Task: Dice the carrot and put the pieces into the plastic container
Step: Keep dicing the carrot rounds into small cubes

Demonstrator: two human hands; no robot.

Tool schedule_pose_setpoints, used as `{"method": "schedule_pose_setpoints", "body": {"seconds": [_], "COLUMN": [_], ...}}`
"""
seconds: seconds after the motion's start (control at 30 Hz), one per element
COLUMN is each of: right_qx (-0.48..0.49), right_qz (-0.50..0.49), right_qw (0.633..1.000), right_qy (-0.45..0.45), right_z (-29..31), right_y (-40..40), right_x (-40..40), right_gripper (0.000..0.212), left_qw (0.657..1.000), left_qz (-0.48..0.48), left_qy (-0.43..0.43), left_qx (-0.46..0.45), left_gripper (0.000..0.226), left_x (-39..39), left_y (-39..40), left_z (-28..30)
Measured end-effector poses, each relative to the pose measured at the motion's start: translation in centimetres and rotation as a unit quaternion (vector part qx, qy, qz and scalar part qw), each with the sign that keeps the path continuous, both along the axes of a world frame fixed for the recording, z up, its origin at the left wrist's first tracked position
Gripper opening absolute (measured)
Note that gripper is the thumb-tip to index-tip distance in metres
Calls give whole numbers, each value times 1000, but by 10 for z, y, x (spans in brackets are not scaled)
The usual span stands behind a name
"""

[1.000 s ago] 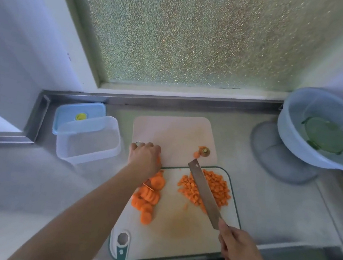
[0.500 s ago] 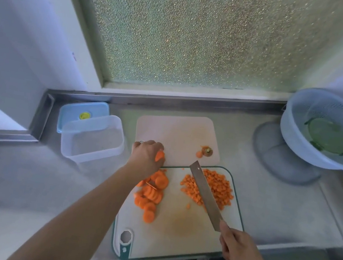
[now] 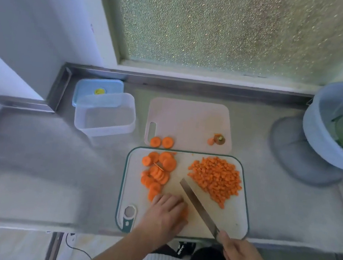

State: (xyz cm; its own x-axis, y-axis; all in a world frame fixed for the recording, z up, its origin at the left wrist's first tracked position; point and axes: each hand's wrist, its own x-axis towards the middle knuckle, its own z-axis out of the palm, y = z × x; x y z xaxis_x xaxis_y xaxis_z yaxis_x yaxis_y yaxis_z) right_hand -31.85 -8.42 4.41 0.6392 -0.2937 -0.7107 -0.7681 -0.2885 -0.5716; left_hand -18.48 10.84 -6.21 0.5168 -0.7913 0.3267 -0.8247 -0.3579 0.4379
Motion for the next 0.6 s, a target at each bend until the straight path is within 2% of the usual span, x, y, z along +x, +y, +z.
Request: {"method": "schedule_pose_setpoints", "body": {"seconds": [0.07,0.2,0.4,0.5,0.6], "right_qx": [14,-15,-25,-67,-93], "right_qz": [19,54,32,102,152], "right_qw": [1000,998,999,992,983], "right_qy": [6,23,5,-20,-52], "right_z": [-1,-5,-6,-7,-6], "right_y": [-2,-24,-56,-55,-50], "right_x": [-1,3,16,16,8], "right_gripper": [59,62,64,62,59], "left_qw": [999,997,992,986,986], "left_qz": [31,72,113,140,139], "left_qy": [12,7,32,51,27], "left_qx": [-18,-33,-47,-75,-83], "left_gripper": [21,14,11,10,7], "left_x": [-8,-14,-26,-33,-42], "left_y": [1,-3,-28,-39,-42], "left_z": [-2,2,3,1,-3]}}
